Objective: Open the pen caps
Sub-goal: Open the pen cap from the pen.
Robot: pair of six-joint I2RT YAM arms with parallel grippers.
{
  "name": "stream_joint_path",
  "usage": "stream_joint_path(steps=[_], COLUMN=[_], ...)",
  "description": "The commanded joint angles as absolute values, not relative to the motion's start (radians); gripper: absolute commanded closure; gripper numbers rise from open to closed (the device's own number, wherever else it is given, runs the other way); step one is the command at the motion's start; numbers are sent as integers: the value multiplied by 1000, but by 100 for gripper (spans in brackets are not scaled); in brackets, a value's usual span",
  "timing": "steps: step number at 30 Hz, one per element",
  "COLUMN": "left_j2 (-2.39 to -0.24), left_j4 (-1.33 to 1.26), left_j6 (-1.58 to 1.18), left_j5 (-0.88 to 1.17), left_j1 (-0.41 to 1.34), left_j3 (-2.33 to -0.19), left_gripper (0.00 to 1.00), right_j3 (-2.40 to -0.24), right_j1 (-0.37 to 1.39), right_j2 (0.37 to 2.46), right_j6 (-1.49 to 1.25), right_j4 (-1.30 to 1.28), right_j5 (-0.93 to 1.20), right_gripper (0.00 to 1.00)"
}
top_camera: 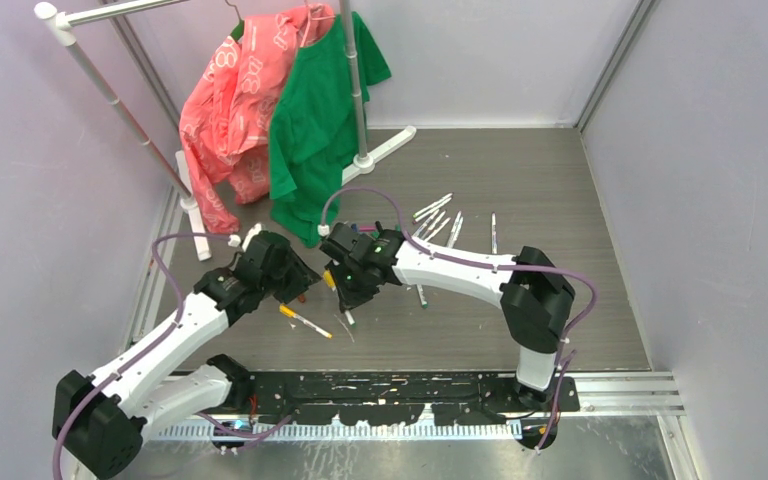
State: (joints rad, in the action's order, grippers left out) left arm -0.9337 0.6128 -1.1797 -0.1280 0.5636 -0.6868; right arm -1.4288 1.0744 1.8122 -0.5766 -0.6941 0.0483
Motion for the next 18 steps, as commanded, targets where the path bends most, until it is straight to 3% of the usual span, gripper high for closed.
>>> stream_joint_path(steps=[1,18], left_j2=[-968,-1105], left_j4=[492,361], left_j6=[-1219,-1258], left_j5=[-110,-54], left_j1=[566,565], left_j3=[-687,-673], left_gripper=[60,60], right_j3=[-1411,-1372], right_j1=[1049,1007], right_j2=[1742,1698], right_j6=[-592,-595], right_j4=[-648,-604], right_j5=[160,325], right_gripper=[99,99])
